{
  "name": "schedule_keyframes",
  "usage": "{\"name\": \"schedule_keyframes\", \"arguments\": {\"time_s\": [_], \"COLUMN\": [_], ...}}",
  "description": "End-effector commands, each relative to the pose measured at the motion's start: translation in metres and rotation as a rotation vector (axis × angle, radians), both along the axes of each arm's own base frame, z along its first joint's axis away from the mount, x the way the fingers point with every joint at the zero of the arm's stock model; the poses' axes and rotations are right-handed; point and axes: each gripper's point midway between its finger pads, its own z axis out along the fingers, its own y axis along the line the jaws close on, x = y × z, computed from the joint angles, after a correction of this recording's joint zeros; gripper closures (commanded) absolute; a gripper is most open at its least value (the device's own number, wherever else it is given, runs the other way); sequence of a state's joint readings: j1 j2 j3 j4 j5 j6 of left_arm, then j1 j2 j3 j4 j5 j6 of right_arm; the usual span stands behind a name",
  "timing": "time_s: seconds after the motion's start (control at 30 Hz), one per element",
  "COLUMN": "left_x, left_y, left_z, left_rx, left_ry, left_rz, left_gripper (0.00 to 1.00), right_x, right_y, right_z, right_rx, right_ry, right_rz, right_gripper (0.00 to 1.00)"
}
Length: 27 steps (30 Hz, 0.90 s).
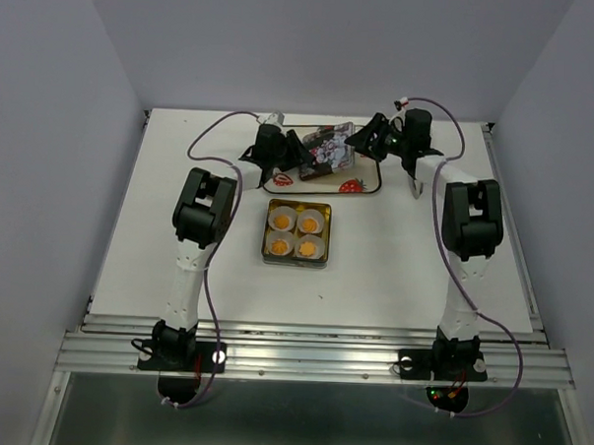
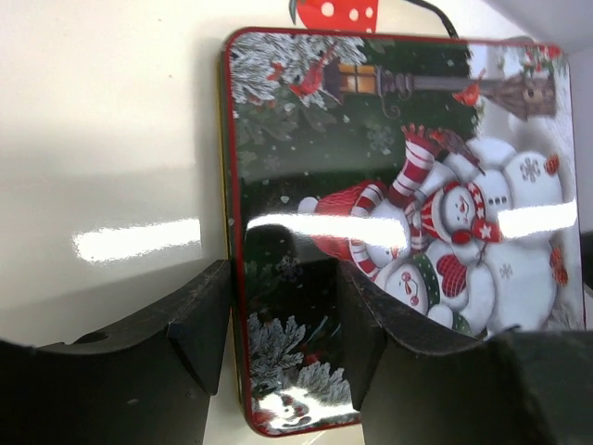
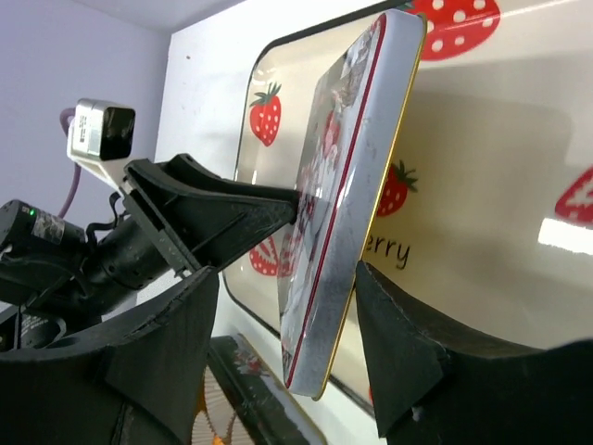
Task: Pack the cookies
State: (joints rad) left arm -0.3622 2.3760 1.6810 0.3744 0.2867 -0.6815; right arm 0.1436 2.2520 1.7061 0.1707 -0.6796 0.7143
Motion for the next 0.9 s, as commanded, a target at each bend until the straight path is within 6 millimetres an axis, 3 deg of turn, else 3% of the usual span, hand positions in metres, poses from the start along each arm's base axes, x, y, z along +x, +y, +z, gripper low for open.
{"name": "schedule_keyframes", "arguments": {"time_s": [0.0, 0.07, 0.23, 0.27, 0.33, 0.37, 0.47, 0.53, 0.7, 0.87], "left_x": [-0.085, -0.093, -0.119, -0.123, -0.131, -0.133, -0.139, -0.139, -0.136, -0.133], "left_y": [-0.106, -0.116, -0.149, -0.152, -0.162, -0.164, -0.169, -0.168, -0.162, -0.162], "left_z": [0.058, 0.060, 0.042, 0.041, 0.038, 0.037, 0.033, 0.032, 0.032, 0.039], "left_rx": [-0.102, -0.102, -0.090, -0.081, -0.070, -0.066, -0.045, -0.035, -0.009, -0.002], "left_ry": [-0.077, -0.081, -0.041, -0.037, -0.035, -0.036, -0.031, -0.026, -0.029, -0.047], "left_rz": [-0.403, -0.444, -0.546, -0.557, -0.581, -0.586, -0.597, -0.589, -0.557, -0.545], "left_gripper": [0.52, 0.52, 0.52, 0.52, 0.52, 0.52, 0.52, 0.52, 0.53, 0.53], "right_x": [-0.092, -0.100, -0.131, -0.143, -0.146, -0.156, -0.154, -0.153, -0.152, -0.148], "right_y": [0.082, 0.073, 0.051, 0.045, 0.029, 0.025, -0.005, -0.015, -0.035, -0.049], "right_z": [0.037, 0.032, 0.024, 0.017, 0.007, -0.003, -0.021, -0.026, -0.023, -0.018], "right_rx": [0.041, 0.016, -0.020, -0.026, -0.036, -0.042, -0.063, -0.068, -0.082, -0.120], "right_ry": [0.010, 0.024, 0.062, 0.089, 0.122, 0.152, 0.193, 0.209, 0.197, 0.166], "right_rz": [0.238, 0.187, 0.117, 0.100, 0.043, 0.034, -0.058, -0.090, -0.157, -0.220], "right_gripper": [0.35, 0.34, 0.32, 0.32, 0.32, 0.32, 0.30, 0.30, 0.20, 0.21]}}
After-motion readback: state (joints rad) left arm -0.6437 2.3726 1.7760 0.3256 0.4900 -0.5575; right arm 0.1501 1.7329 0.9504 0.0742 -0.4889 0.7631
